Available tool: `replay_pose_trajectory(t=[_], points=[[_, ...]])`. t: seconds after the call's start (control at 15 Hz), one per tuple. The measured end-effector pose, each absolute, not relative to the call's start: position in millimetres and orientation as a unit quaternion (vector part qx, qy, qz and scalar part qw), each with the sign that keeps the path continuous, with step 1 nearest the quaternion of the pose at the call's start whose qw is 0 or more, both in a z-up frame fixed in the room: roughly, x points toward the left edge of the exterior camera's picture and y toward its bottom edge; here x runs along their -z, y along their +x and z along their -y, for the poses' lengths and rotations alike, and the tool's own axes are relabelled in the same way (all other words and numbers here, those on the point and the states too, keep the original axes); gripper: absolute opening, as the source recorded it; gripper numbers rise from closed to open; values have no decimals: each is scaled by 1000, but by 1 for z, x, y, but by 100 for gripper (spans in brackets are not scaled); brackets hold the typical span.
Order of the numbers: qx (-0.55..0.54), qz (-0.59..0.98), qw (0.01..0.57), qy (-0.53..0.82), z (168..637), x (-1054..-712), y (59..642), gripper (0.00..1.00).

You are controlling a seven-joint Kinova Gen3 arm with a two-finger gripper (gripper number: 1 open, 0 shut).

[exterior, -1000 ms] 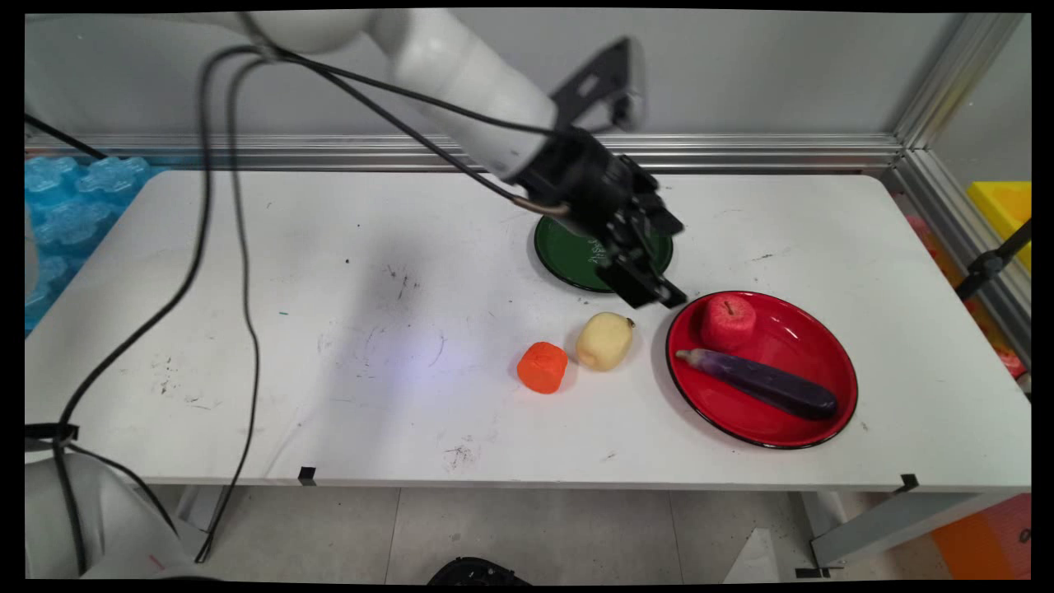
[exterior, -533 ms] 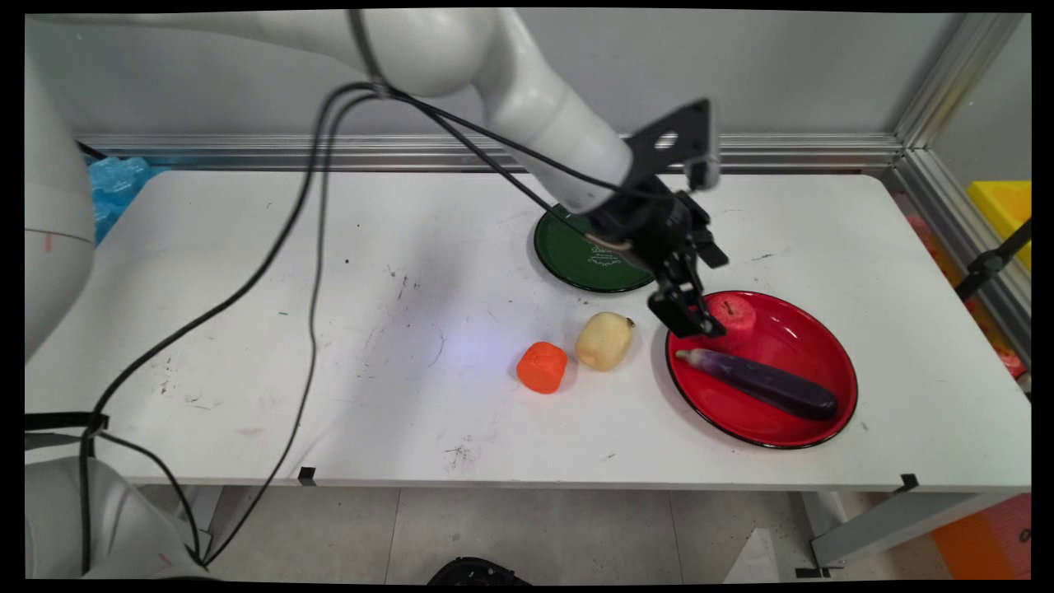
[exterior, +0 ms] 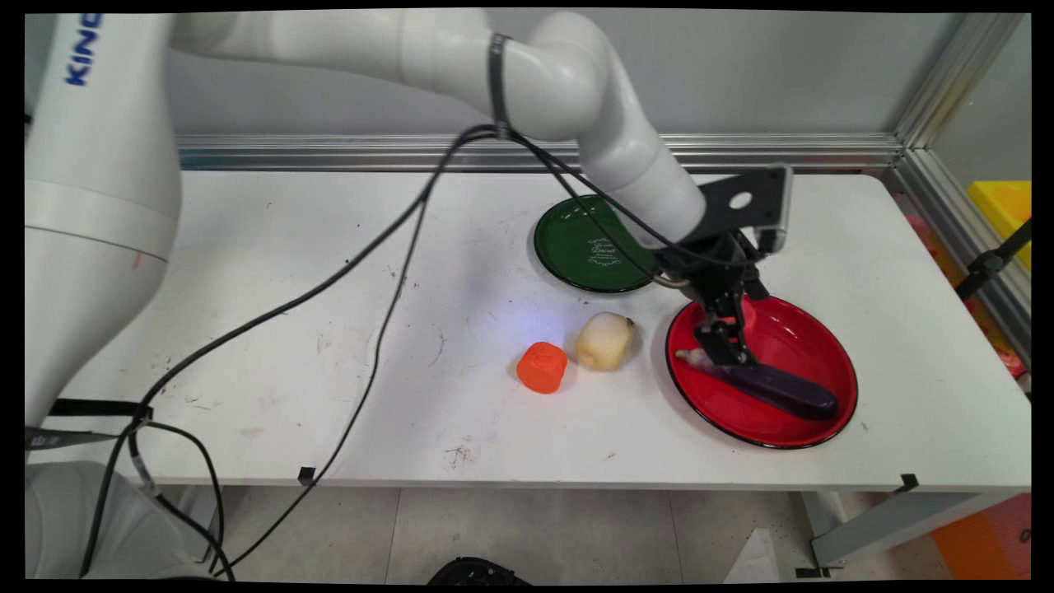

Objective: Pick up the eggplant from the red plate

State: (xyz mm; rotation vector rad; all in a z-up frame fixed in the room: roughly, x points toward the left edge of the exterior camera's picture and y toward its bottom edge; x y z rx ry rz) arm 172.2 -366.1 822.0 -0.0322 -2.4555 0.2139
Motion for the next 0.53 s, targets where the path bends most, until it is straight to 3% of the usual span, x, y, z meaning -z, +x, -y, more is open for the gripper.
replay_pose_trajectory(t=[0.53], points=[[-68, 947, 310, -44, 393, -787, 128, 100]])
